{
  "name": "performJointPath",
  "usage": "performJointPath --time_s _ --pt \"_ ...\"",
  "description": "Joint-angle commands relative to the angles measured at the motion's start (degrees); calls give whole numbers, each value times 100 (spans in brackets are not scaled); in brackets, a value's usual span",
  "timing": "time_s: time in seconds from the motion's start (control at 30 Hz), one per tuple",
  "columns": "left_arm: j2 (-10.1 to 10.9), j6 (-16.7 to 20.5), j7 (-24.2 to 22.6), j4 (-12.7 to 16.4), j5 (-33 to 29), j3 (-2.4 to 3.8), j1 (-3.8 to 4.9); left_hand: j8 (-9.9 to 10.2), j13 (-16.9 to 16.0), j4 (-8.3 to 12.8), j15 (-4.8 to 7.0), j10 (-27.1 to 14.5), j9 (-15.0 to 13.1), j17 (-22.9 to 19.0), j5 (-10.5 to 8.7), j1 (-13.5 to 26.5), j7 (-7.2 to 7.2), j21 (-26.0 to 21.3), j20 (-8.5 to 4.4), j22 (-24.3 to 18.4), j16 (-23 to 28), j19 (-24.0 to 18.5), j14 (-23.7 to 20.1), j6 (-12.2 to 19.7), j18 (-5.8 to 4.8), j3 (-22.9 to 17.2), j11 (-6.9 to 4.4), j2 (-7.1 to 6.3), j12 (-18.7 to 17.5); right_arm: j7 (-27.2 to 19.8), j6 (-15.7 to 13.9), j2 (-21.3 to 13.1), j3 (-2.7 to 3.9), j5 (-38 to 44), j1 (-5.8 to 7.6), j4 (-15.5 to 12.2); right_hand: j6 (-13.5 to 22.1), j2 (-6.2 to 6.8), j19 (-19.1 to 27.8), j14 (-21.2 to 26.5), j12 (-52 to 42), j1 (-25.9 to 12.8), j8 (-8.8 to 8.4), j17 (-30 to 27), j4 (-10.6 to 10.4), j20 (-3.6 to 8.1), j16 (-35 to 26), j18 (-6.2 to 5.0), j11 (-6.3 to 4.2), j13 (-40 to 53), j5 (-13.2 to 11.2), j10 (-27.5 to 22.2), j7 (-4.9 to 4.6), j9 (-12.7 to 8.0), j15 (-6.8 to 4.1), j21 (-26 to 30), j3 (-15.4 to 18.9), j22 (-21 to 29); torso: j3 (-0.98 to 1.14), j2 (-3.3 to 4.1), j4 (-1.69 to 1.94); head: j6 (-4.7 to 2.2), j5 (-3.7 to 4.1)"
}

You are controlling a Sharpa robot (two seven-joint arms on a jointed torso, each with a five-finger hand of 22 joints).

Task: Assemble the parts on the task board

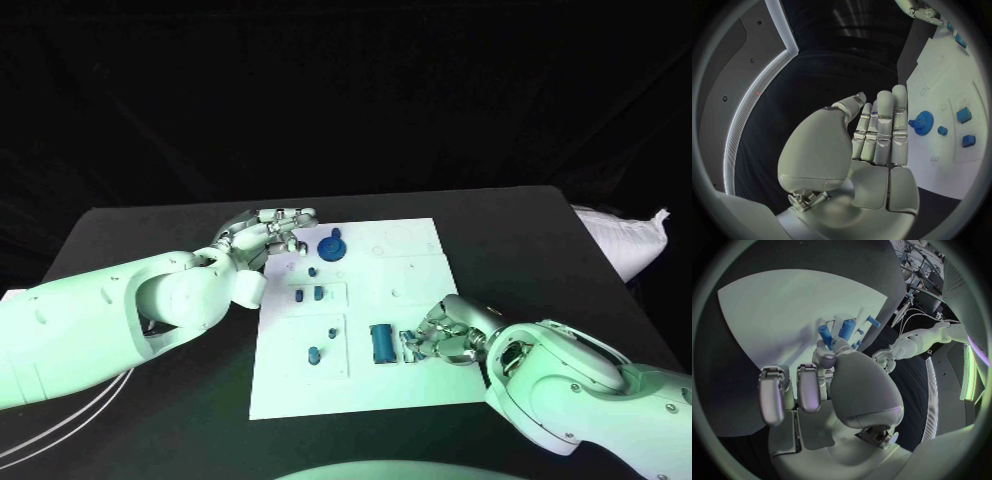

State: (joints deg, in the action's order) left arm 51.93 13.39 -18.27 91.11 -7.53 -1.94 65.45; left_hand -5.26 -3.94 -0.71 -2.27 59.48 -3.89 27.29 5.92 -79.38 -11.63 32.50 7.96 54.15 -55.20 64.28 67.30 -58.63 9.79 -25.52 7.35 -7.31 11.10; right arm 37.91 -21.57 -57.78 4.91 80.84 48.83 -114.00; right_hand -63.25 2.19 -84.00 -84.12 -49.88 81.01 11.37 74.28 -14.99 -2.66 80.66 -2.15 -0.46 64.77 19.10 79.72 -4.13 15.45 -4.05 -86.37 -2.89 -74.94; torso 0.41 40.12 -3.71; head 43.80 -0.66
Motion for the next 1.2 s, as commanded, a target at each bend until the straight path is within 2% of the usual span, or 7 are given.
performJointPath --time_s 0.03,0.27,0.43,0.63,1.0,1.2 --pt "-5 -109 -34 20 21 4 0 -21 7 -9 -4 -41 1 -7 35 20 11 -39 3 -6 -29 33 -32 45 68 25 14 39 32 52 160 44 -1 -69 -5 34 -39 13 -231 -316 -10 -102 -31 12 -50 25 25 76 5 -18 75 44 -7 -6 -4 -21 7 -1046 4 2 -5 8 -10" --pt "-5 -110 -30 24 21 5 0 -21 7 -9 -4 -41 1 -7 35 20 11 -39 3 -6 -29 33 -32 45 68 25 14 39 32 127 294 109 -1 38 -5 119 -89 -15 -244 -322 81 -329 -27 42 -155 25 42 80 0 -73 150 55 4 20 -7 -32 74 -1062 6 5 4 19 -13" --pt "-3 -112 -25 26 21 5 0 -21 7 -9 -4 -41 1 -7 35 20 11 -39 3 -6 -29 33 -32 45 68 25 14 39 32 175 434 149 -1 104 -5 148 -126 -71 -247 -326 161 -661 -30 69 -162 31 56 81 -9 -127 460 74 17 55 -14 -34 218 -1066 5 0 -3 24 -15" --pt "-2 -113 -22 29 21 6 0 -21 7 -9 -4 -41 1 -7 35 20 11 -39 3 -6 -29 33 -32 45 68 25 14 39 32 205 515 182 -1 177 -4 176 -159 -93 -246 -328 223 -770 -21 83 -164 37 63 80 -18 -170 459 78 30 82 -21 -32 297 -1066 4 0 -3 27 -10" --pt "2 -115 -14 31 21 6 0 -21 7 -9 -4 -41 1 -7 35 20 11 -39 3 -6 -29 33 -32 45 68 25 14 39 32 182 540 209 -2 287 -4 164 -306 -191 -254 -337 -90 -1148 51 136 -173 64 91 83 -60 43 258 191 88 178 -54 -38 576 -1078 4 -2 -4 35 -15" --pt "7 -115 -14 29 21 7 0 -21 7 -9 -4 -41 1 -7 35 20 11 -39 3 -6 -29 33 -32 45 68 25 14 39 32 152 514 177 -2 392 -5 105 -362 -303 -278 -350 -224 -1544 80 208 -176 85 133 92 -86 152 -180 252 122 240 -76 -60 864 -1109 9 -4 -10 33 -20"
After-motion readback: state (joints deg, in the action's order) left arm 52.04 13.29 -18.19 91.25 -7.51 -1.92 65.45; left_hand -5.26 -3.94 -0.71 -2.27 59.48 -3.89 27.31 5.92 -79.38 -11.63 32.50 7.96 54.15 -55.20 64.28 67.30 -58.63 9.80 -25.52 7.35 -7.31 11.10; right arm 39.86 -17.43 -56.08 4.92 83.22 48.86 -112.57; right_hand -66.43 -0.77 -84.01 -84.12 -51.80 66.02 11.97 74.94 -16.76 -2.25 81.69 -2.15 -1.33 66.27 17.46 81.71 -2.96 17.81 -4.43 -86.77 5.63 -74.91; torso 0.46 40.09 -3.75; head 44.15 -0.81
